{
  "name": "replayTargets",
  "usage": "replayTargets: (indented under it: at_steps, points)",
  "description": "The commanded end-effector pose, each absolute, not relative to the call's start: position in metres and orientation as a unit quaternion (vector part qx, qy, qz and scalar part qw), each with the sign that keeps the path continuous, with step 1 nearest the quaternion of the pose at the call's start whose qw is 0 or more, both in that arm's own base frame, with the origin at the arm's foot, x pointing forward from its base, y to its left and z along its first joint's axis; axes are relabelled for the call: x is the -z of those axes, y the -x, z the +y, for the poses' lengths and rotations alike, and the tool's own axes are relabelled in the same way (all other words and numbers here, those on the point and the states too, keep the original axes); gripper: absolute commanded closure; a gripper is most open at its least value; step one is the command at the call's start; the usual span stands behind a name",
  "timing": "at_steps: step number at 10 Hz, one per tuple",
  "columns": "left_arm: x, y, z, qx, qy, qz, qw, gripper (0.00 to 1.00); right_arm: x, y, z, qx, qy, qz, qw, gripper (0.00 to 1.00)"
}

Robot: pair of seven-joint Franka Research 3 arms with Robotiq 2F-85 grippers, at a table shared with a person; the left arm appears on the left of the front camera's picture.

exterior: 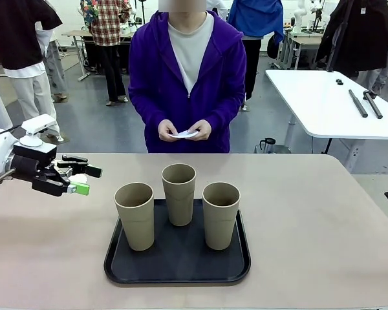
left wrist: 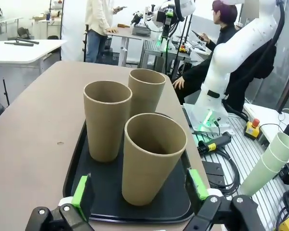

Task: Place coasters on the table and set cups on them.
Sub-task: Pick up one Reusable plastic cup and place it on a coaster set by the human.

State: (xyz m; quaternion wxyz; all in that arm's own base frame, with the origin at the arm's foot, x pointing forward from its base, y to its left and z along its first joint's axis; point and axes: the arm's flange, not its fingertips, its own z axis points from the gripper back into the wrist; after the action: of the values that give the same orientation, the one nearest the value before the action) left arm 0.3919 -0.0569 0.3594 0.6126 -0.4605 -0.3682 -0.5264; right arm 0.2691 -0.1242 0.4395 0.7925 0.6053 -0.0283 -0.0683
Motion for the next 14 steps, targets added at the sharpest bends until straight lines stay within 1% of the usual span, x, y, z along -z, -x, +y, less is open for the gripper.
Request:
replayTargets:
  at_steps: [1,6,8,12,13,14]
  points:
    - [-0.362,-0.393,-0.057,0.518,0.465,-0.378,0.611,0.00,-0.440,-0.269,-0.124,0.070,-0.608,-0.029,0.791,0.00]
    - [-0.360,-0.392,-0.056,0.524,0.461,-0.370,0.613,0.00,-0.440,-0.269,-0.124,0.070,-0.608,-0.029,0.791,0.00]
    - [-0.326,-0.399,-0.062,0.541,0.486,-0.371,0.577,0.00,-0.440,-0.269,-0.124,0.070,-0.608,-0.029,0.791,0.00]
    - [-0.289,-0.403,-0.060,0.560,0.502,-0.426,0.504,0.00,-0.440,-0.269,-0.124,0.070,-0.608,-0.029,0.791,0.00]
    - [-0.283,-0.407,-0.060,0.556,0.506,-0.439,0.493,0.00,-0.440,-0.269,-0.124,0.070,-0.608,-0.029,0.791,0.00]
    - [-0.277,-0.411,-0.060,0.546,0.511,-0.440,0.498,0.00,-0.440,-0.269,-0.124,0.070,-0.608,-0.029,0.791,0.00]
